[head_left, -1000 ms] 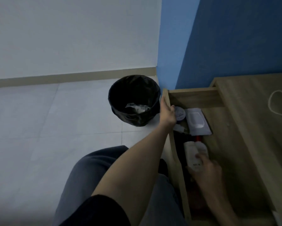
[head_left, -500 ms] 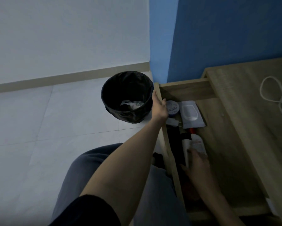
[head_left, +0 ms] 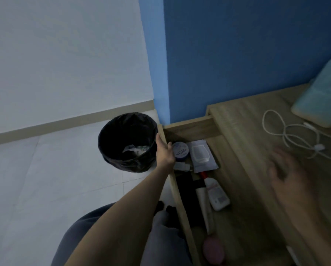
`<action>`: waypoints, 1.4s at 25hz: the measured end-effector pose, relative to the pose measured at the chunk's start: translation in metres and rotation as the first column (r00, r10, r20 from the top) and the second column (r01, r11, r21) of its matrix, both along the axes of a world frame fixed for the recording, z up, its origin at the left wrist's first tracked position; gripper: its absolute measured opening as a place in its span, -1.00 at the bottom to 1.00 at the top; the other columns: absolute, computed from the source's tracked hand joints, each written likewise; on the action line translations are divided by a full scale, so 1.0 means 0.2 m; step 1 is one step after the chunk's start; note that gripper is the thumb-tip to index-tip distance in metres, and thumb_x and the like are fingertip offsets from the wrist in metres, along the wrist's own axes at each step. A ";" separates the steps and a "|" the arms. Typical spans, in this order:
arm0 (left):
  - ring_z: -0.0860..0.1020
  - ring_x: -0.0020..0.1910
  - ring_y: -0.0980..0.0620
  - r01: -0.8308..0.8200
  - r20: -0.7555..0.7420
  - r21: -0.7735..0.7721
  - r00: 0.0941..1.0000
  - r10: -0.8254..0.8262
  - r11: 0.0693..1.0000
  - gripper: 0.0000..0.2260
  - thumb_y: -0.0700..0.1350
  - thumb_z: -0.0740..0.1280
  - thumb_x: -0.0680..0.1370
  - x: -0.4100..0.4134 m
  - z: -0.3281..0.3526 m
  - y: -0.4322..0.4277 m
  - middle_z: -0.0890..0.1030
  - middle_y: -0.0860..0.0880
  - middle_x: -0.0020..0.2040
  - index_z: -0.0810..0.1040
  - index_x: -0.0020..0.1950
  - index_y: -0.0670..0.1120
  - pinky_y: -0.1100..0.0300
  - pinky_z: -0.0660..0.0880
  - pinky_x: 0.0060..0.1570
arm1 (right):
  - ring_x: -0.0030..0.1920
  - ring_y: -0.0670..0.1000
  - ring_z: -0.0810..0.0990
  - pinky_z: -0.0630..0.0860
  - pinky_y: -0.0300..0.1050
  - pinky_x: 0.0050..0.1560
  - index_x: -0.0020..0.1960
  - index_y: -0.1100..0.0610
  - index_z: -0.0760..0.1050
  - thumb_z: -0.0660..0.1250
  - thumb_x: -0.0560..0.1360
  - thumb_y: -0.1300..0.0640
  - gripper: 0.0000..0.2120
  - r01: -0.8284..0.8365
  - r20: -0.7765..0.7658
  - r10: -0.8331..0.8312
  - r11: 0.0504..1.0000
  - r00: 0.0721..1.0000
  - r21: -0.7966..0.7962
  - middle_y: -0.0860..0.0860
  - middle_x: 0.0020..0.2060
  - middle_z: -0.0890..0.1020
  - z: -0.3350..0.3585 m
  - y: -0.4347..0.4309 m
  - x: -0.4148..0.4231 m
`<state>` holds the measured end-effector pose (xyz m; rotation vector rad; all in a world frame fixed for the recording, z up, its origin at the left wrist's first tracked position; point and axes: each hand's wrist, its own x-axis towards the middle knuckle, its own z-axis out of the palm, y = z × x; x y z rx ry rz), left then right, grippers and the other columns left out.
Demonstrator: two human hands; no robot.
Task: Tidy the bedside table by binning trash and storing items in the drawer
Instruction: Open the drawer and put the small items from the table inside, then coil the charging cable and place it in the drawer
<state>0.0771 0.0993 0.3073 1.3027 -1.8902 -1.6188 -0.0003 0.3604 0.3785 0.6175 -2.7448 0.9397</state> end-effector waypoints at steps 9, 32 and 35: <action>0.09 0.53 -0.09 0.111 0.010 -0.490 0.993 -0.122 0.865 -0.58 -0.16 0.15 0.60 -0.18 0.32 0.22 0.20 -0.14 0.52 0.22 0.46 -0.14 0.01 0.10 0.49 | 0.12 0.31 0.52 0.42 0.08 0.16 0.20 0.29 0.50 0.33 0.40 0.31 -0.64 -0.004 0.148 -0.037 0.964 0.988 0.265 0.36 0.10 0.56 -0.13 0.04 -0.51; 0.16 -0.63 0.20 0.338 -0.489 -0.617 0.542 -0.683 0.711 -0.76 -0.14 0.14 0.63 1.03 2.59 0.67 0.30 0.10 -0.59 0.51 -0.18 -0.05 0.41 0.07 -0.62 | -0.28 -0.09 0.59 0.51 -0.29 -0.23 -0.24 -0.05 0.61 0.30 0.47 0.22 -0.77 -0.785 -0.436 0.678 0.608 0.592 -0.120 -0.02 -0.27 0.63 2.36 0.06 0.70; 0.16 -0.64 0.20 0.368 -0.508 -0.618 0.487 -0.710 0.695 -0.76 -0.11 0.10 0.64 1.28 2.70 0.69 0.31 0.10 -0.58 0.50 -0.15 -0.06 0.42 0.07 -0.61 | -0.23 0.00 0.46 0.36 -0.36 -0.26 -0.24 -0.03 0.62 0.38 0.42 0.16 -0.88 -0.664 -0.765 0.378 0.743 0.522 -0.085 -0.01 -0.31 0.51 2.54 0.02 0.94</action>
